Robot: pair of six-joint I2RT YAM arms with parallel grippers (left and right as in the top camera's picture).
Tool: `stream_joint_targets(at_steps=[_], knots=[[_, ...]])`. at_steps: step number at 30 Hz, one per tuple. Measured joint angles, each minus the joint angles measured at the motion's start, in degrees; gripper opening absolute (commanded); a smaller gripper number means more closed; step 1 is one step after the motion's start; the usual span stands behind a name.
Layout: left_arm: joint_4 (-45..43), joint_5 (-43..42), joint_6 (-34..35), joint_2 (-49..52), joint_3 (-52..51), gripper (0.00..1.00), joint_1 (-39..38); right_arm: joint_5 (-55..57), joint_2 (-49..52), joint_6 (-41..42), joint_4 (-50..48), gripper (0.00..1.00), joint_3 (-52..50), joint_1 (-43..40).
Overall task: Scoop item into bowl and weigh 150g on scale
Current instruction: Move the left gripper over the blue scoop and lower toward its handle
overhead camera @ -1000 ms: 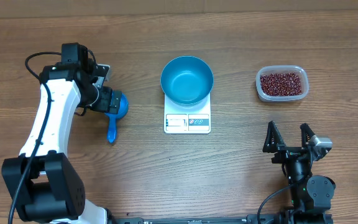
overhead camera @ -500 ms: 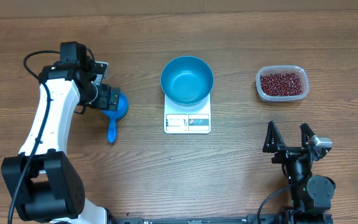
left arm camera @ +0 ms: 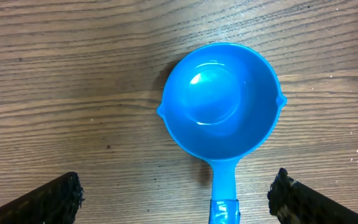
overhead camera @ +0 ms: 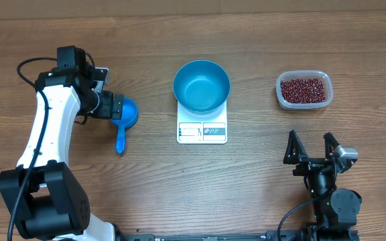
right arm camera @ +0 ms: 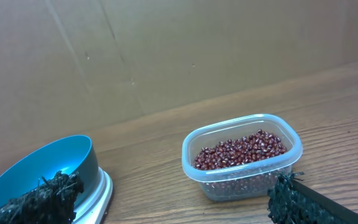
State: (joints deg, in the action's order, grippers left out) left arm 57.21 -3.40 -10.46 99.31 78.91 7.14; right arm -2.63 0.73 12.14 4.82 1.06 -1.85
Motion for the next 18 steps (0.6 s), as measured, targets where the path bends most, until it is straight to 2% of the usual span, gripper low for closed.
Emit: stream_joint_targets(at_steps=[18], knots=[[-1.0,-0.3,0.0,0.0,0.0,0.99,0.0,0.0,0.0,0.0,0.0,1.00,0.0,0.0]])
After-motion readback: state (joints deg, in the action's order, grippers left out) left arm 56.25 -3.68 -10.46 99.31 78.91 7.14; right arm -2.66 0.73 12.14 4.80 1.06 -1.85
